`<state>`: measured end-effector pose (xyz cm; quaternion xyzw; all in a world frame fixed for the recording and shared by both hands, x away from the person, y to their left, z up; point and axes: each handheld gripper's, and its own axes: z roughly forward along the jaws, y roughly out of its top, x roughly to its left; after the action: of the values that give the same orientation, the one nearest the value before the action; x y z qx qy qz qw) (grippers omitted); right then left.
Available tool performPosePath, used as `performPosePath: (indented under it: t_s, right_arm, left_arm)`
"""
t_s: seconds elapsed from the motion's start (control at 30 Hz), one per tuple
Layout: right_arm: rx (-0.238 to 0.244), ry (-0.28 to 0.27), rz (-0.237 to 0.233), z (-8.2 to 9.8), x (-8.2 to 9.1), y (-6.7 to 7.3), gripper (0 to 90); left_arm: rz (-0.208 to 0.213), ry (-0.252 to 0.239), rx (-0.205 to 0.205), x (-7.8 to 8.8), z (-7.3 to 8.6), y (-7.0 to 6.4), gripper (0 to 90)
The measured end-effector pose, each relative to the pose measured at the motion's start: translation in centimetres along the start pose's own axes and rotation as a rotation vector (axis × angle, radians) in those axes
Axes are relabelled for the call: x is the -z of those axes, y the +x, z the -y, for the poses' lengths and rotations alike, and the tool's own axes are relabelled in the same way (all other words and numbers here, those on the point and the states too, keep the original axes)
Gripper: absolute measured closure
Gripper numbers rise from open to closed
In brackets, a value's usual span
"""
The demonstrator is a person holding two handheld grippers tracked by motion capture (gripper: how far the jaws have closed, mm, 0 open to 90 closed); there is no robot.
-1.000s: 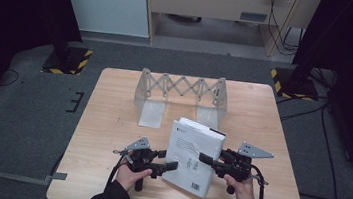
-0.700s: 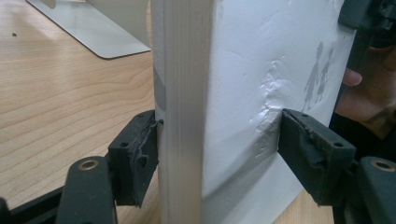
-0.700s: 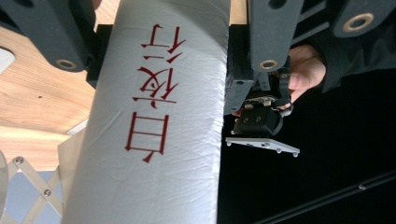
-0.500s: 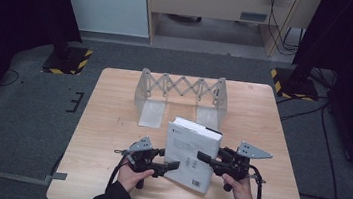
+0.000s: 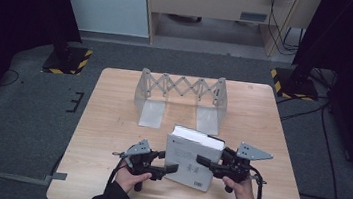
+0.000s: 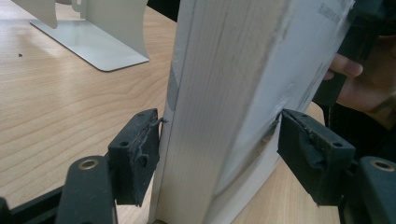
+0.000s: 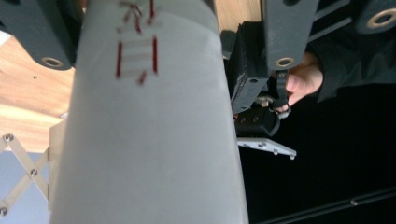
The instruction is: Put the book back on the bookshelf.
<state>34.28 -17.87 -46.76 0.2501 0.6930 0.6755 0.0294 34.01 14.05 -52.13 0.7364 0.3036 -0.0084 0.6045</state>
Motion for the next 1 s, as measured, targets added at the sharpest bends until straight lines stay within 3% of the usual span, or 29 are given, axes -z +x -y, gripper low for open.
performPosePath:
  t_s: [0.37, 0.5, 1.0]
  right_arm:
    - [0.017, -0.067, 0.046, -2.0, 0.4, 1.2, 39.3]
    - [0.012, -0.09, 0.043, -2.4, 0.3, 1.3, 37.8]
    - [0.025, -0.049, 0.063, -2.9, -0.2, 1.5, 38.1]
  left_arm:
    - [0.004, -0.002, -0.007, 0.1, 0.2, 0.0, 28.7]
    - [0.007, 0.0, -0.007, 0.1, 0.2, 0.0, 28.5]
    - [0.003, 0.002, -0.007, 0.0, 0.3, 0.0, 28.4]
